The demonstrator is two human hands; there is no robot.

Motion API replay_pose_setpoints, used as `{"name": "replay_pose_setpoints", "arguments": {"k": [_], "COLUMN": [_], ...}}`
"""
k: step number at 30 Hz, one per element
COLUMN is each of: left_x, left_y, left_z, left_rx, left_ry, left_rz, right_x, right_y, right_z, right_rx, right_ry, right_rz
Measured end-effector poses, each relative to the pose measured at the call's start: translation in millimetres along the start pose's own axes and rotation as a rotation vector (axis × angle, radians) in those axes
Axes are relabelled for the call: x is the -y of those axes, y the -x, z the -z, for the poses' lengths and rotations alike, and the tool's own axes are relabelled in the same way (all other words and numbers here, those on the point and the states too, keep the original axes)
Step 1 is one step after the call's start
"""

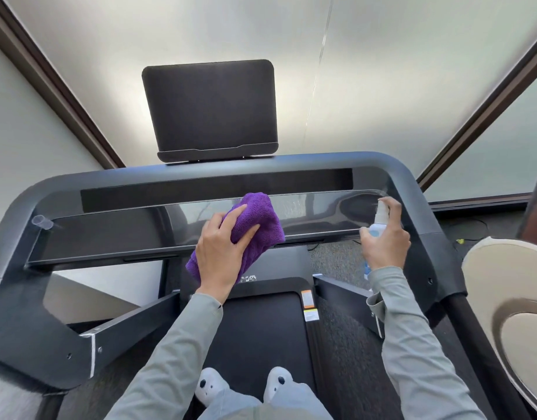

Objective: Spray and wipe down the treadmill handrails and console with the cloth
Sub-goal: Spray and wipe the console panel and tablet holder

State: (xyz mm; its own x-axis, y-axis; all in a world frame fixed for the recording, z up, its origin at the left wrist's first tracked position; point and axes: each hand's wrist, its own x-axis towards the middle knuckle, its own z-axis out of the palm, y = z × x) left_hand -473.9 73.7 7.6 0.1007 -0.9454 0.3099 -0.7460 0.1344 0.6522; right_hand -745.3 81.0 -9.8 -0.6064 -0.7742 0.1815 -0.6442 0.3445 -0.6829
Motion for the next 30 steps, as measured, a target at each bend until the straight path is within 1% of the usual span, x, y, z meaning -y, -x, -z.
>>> {"name": "replay_pose_setpoints", "arguments": {"k": [2,4,9,15,18,19,22,27,30], "left_x": [-0.8,-1.0,2.8,31.3,55.0,64.0,92.5,141.1,167.6], "left_y": [0.2,-0.1,-1.1,2.0,-0.8,-2.2,-7.9,-28.9,-48.3], "left_z": [-0.4,-0.5,4.2,30.6,53.1,61.1,86.4,123.2,133.8], "left_rx": [-0.001,-0.004,-0.044,-0.105,-0.138,-0.151,-0.185,-0.233,-0.28], "left_ry": [-0.001,0.004,-0.002,-0.013,-0.015,-0.019,-0.04,-0.054,-0.076], "left_rz": [0.012,0.014,0.021,0.081,0.125,0.14,0.17,0.225,0.251], "right_x": [-2.8,-0.8,30.6,88.5,118.8,128.3,154.6,197.3,219.3], "right_y": [-3.8,-6.1,0.9,29.0,47.7,53.9,71.6,98.7,112.1], "right_z": [1.7,4.3,4.0,-23.2,-47.6,-56.3,-82.7,-127.5,-149.0], "right_rx": [0.026,0.064,0.113,0.327,0.451,0.47,0.468,0.482,0.473], "right_ry": [0.011,0.018,-0.053,-0.281,-0.342,-0.348,-0.319,-0.379,-0.395], "right_rz": [-0.035,-0.027,0.149,0.302,0.352,0.386,0.495,0.548,0.579]}}
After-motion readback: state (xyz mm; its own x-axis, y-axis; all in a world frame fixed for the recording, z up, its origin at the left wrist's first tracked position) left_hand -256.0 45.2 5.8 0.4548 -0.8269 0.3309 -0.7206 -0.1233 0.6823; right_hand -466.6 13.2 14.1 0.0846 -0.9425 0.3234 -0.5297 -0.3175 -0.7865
